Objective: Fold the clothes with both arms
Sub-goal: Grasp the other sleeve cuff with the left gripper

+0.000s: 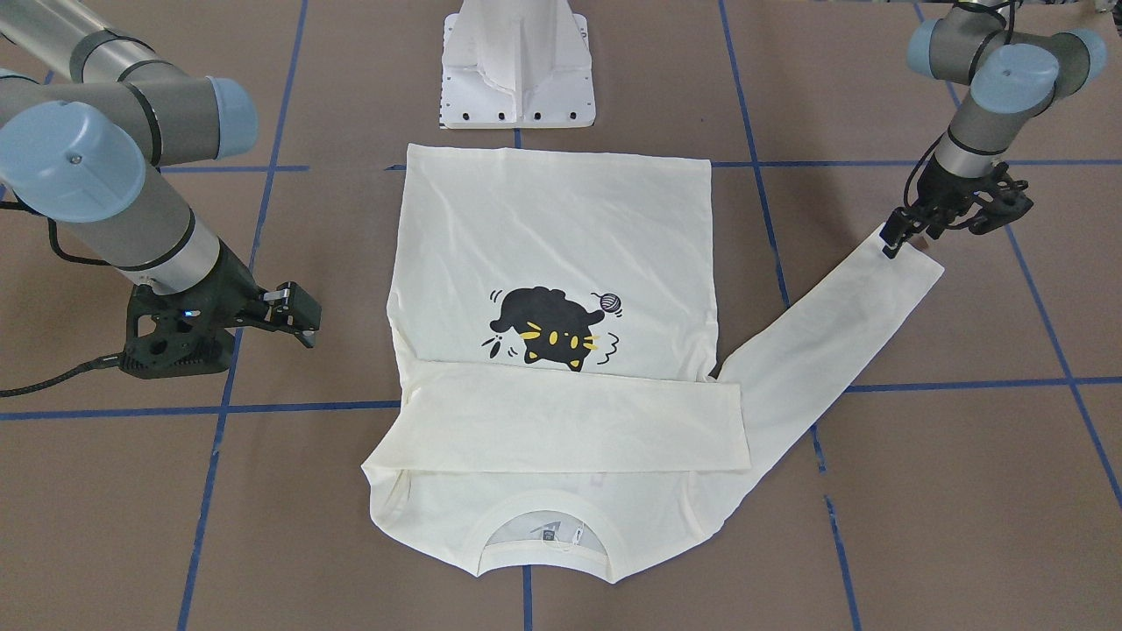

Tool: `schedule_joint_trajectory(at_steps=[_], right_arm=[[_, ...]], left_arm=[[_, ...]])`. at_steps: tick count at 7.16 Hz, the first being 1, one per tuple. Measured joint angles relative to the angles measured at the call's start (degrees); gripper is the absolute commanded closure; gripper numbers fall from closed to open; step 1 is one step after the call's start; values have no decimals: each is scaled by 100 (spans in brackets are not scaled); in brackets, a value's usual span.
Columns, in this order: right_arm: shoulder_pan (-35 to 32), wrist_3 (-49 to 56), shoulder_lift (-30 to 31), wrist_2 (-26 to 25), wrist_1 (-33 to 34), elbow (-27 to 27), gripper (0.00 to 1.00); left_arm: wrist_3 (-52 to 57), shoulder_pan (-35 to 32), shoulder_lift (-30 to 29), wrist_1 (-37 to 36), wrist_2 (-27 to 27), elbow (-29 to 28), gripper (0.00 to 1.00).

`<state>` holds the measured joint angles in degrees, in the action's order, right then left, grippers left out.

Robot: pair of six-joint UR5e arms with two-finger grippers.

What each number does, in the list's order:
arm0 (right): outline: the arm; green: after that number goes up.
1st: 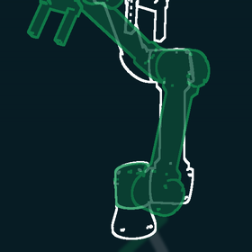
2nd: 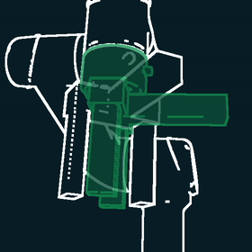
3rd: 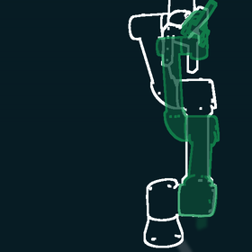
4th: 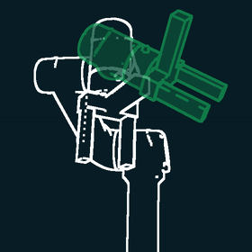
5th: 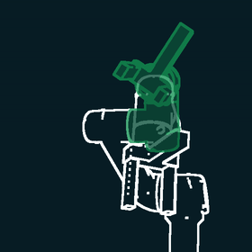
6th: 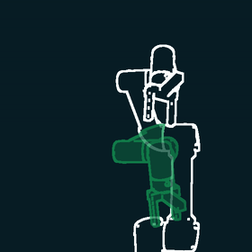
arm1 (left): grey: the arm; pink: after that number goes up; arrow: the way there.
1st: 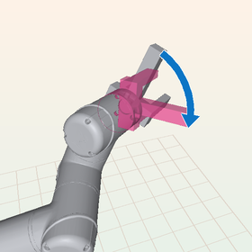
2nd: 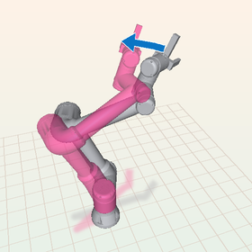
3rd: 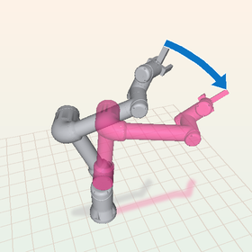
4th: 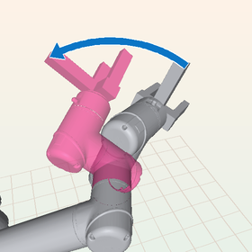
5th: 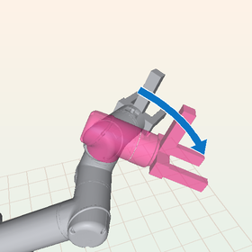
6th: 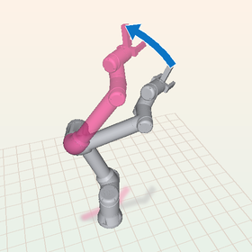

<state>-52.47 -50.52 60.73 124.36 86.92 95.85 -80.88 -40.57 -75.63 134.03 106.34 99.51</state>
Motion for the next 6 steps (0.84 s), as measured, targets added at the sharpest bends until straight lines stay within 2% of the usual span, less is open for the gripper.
schedule_joint_trajectory(at_steps=[2, 3, 6], right_arm=[[0, -2, 0, -1, 1, 33, 0], [0, -2, 2, -5, 5, 54, 0], [-5, -2, 8, -8, 8, 79, 0]], left_arm=[[-16, 2, -13, 0, 14, 14, 92], [-20, 4, -12, -2, 17, 23, 100], [-24, -3, -18, -24, 32, 134, 100]])
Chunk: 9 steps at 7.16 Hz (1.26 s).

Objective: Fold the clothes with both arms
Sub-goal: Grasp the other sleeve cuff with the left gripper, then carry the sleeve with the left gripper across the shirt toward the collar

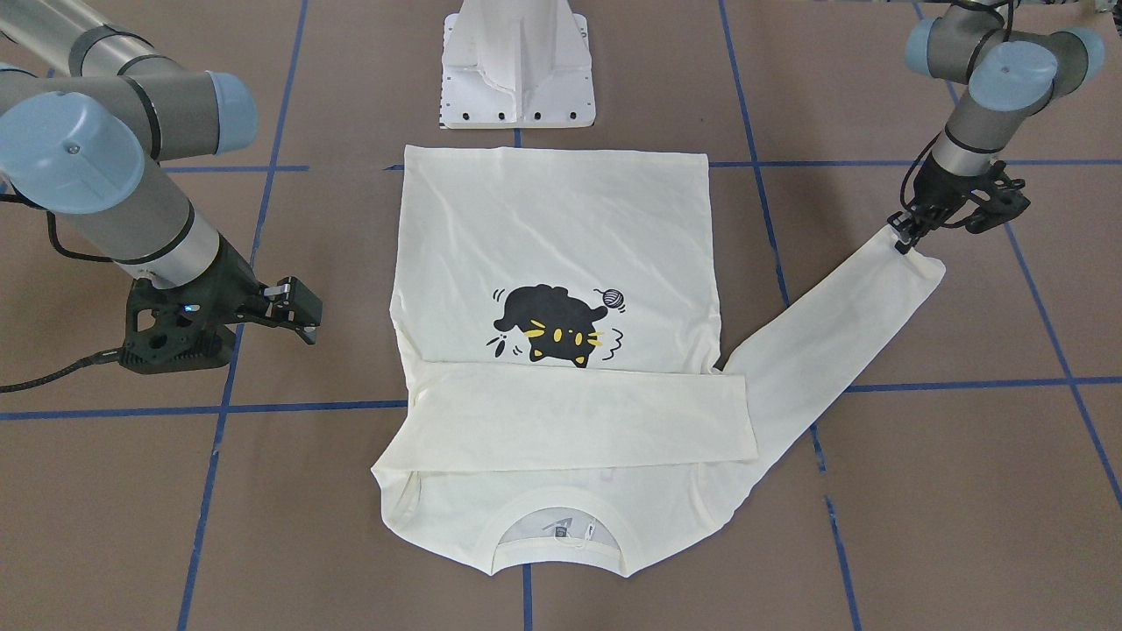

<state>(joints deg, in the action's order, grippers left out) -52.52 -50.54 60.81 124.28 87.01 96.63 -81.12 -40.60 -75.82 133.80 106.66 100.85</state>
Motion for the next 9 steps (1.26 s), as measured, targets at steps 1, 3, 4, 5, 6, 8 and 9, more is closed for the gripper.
schedule_joint_trajectory(at_steps=[1, 3, 4, 5, 6, 8, 9], right_arm=[[-5, 0, 3, 2, 0, 5, 0], [-10, 0, 121, 13, -5, 90, 0], [-15, 2, 326, 14, -7, 268, 0], [-21, 6, 643, 9, -8, 545, 0], [-25, 10, 1036, -6, -15, 850, 0], [-76, 16, 1720, -36, -57, 1323, 0], [-133, 20, 1994, -30, -190, 1446, 0]], left_arm=[[2, 0, -7, -57, 5, 129, 100], [33, -12, -272, -728, 0, 639, 100], [54, -35, -641, -1219, -19, 776, 100], [101, -91, -1084, -1646, -40, 808, 100], [225, -197, -1609, -2070, -80, 803, 100], [596, -492, -2993, -3070, -150, 658, 100], [697, -594, -3706, -3308, -149, 440, 100]])
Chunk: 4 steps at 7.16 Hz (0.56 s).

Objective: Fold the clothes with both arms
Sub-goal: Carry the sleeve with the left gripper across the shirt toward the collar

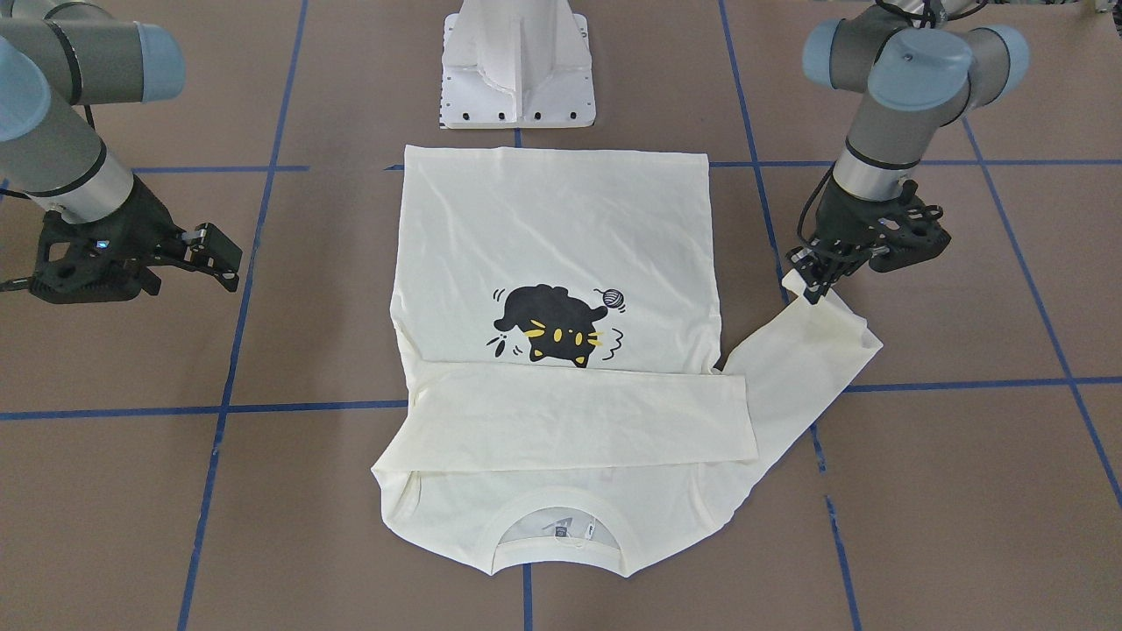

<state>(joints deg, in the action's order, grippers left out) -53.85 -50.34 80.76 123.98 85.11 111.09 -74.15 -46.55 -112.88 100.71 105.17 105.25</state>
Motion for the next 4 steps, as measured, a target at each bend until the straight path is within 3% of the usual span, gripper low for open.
schedule_joint_trajectory(at_steps=[3, 4], right_arm=[[-179, 1, 432, 33, -417, 50, 0], [-196, -1, 455, 30, -440, 45, 0]], left_arm=[[-8, 60, -2007, 133, 56, -1002, 100], [-59, 210, -2381, 334, 62, -1288, 100]])
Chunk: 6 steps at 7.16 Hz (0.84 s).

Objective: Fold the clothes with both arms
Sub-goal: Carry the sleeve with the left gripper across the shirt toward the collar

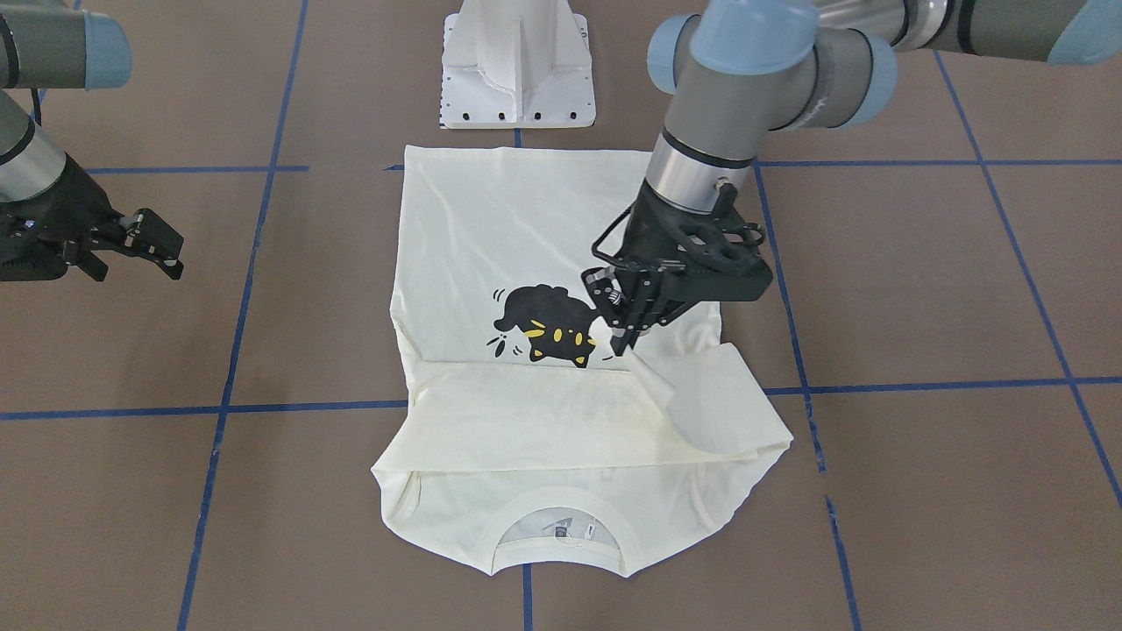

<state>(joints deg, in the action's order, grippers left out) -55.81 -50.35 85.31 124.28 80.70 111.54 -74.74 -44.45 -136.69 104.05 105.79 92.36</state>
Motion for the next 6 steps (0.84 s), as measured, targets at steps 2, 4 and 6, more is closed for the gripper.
schedule_joint_trajectory(at_steps=[2, 4, 6], right_arm=[[-7, -9, 5, -2, -10, -8, 0], [-8, -17, 3, -4, -11, -9, 0], [-8, -26, 3, -6, -11, -16, 0]], left_arm=[[-168, 290, -260, 628, -12, -504, 100], [-370, 513, -568, 917, -37, -1046, 100], [-554, 628, -942, 1179, -58, -1692, 100]])
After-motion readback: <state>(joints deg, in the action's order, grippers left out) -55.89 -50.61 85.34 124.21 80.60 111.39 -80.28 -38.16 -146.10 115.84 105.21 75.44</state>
